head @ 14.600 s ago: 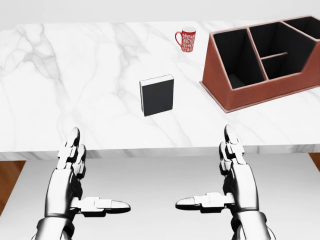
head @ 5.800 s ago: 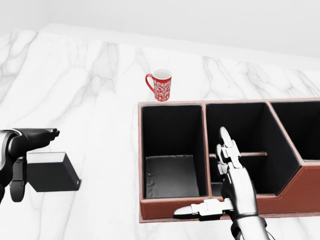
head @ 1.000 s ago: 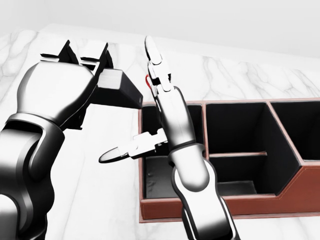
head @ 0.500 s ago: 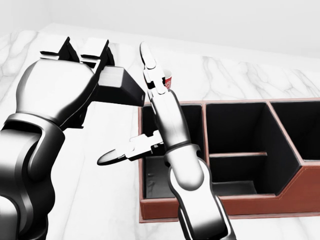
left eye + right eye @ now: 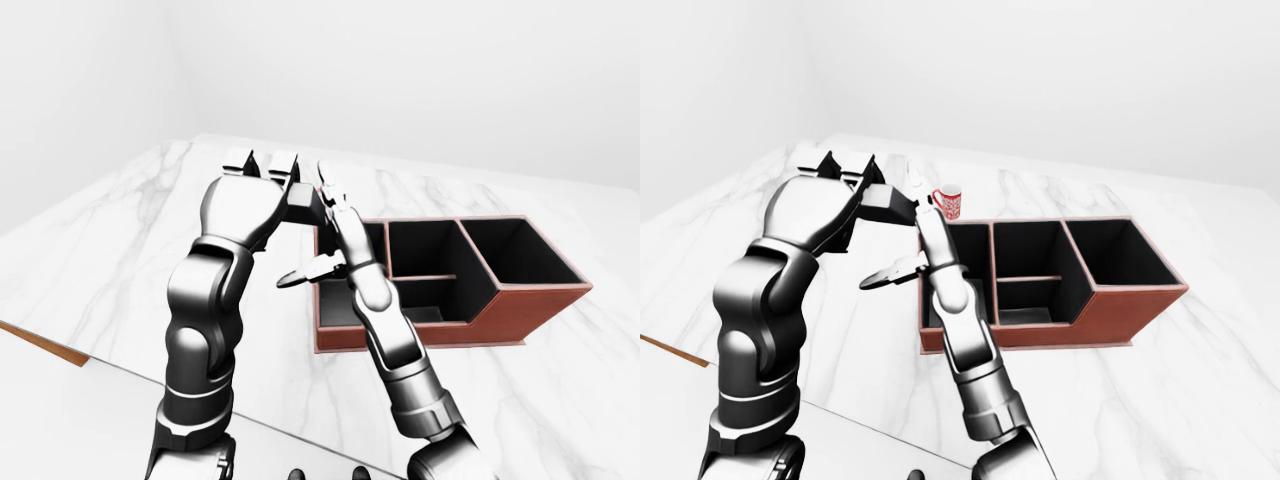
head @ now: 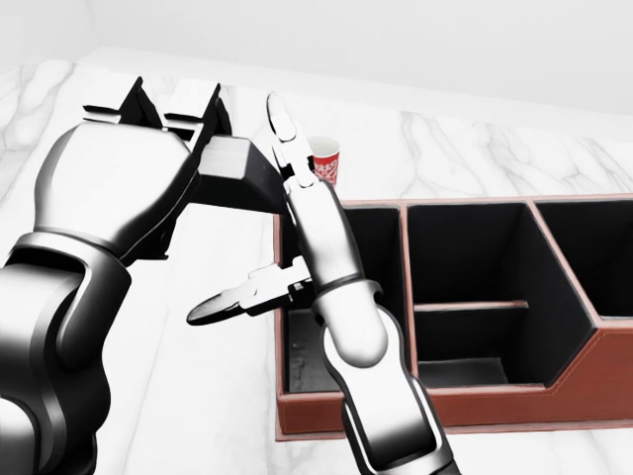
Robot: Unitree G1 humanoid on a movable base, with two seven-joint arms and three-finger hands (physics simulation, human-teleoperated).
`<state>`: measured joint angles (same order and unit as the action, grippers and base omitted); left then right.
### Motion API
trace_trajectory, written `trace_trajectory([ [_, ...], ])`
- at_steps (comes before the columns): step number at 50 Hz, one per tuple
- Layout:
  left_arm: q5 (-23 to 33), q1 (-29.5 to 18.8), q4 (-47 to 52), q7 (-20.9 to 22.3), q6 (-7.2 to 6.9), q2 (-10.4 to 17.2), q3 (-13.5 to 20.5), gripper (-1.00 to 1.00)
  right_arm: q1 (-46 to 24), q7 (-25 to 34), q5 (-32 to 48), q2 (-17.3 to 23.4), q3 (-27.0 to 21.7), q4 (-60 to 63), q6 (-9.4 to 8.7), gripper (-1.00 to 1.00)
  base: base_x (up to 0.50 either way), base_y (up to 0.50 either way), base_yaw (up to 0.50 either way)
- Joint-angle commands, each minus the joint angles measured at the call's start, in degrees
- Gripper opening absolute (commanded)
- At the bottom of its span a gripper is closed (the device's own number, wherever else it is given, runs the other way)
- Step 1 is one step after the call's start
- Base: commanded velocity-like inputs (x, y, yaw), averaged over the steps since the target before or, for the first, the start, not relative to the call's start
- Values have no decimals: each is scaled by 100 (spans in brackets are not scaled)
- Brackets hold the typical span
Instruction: Pick up the book and place it in the right compartment of the caddy.
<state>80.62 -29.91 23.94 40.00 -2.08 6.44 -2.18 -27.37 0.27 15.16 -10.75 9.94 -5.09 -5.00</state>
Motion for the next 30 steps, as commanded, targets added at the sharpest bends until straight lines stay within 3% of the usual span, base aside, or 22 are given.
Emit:
trace_trajectory([
  [1,26,17,144,0,83,-65,75,-100,-93,31,74,-81,66,-4,0,100,0,0,0],
  [8,15,53,141,0,104,-72,76,-100,-101,84,154,-120,100,11,0,100,0,0,0],
  [9,9,43,151,0,104,-67,81,-100,51,21,150,-88,133,-245,0,78,0,0,0],
  [10,7,41,156,0,102,-65,83,-100,71,24,161,-89,136,-271,0,33,0,0,0],
  [11,6,38,157,0,102,-64,84,-100,-23,87,198,-118,119,-54,0,-44,0,0,0],
  [12,6,48,156,0,106,-63,80,-100,-34,86,230,-130,128,38,0,-100,0,0,0],
  [30,2,33,201,0,112,-61,89,-100,23,155,354,-149,150,71,0,-100,0,0,0],
])
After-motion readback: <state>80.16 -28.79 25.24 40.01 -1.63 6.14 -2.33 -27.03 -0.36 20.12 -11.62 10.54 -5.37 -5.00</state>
